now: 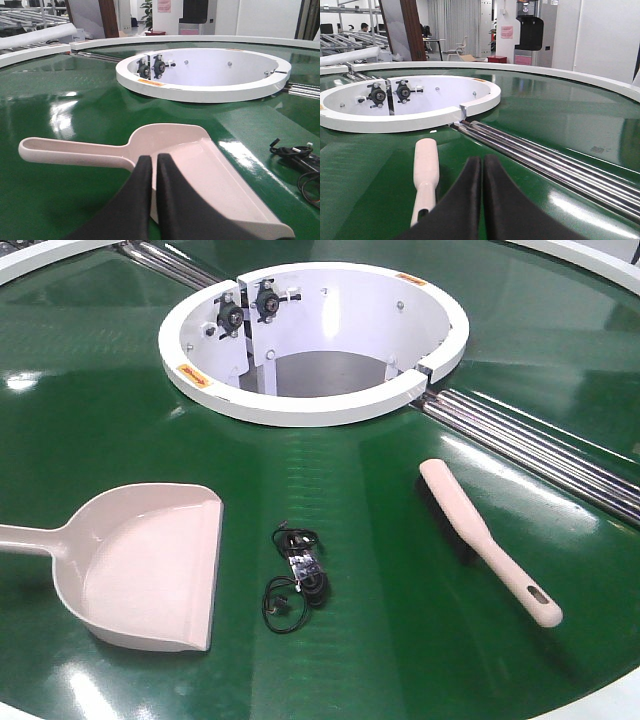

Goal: Clean and inspect green conveyor with broom and dustpan

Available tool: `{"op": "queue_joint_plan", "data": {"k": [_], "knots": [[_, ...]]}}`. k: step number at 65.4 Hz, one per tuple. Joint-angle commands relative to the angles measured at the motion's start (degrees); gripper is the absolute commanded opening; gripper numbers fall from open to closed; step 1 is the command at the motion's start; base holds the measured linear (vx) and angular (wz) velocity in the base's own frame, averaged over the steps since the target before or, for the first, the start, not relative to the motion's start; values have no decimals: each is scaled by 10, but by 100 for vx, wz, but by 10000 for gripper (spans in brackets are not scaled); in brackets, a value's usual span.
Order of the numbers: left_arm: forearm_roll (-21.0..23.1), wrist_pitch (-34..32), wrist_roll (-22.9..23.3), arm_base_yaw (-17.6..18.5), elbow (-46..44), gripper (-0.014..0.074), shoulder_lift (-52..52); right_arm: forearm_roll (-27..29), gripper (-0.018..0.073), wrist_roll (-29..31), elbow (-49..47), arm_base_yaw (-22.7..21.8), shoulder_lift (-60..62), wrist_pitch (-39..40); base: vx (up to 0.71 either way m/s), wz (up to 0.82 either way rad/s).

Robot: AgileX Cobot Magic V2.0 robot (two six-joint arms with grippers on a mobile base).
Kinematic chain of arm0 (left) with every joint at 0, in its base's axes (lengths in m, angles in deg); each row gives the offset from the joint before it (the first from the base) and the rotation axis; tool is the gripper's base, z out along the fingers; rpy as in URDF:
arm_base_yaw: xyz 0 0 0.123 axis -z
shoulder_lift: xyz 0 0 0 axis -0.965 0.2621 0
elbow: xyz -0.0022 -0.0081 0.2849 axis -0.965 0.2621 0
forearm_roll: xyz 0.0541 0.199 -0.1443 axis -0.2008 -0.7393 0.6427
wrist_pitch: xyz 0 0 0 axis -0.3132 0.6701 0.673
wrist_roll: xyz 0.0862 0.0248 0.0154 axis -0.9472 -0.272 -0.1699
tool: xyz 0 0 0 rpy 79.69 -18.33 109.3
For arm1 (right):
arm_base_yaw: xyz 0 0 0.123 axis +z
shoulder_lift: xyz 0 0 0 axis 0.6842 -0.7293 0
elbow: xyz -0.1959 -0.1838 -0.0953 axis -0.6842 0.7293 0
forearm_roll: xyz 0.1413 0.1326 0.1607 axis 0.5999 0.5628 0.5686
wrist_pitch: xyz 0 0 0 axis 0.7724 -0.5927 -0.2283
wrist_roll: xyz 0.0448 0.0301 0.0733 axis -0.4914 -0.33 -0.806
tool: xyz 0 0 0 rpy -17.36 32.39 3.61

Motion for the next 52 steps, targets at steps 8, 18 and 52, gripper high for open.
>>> {"op": "queue_joint_plan", "data": {"k": [8,18,52], "knots": [[0,-46,1,4,5,-6,-9,-5,-9,0,2,-4,7,44,0,0],[0,-46,1,4,5,-6,-9,-5,-9,0,2,-4,6,44,0,0],[0,-48,1,4,5,-6,-8,-5,-9,0,2,-4,6,44,0,0]]}}
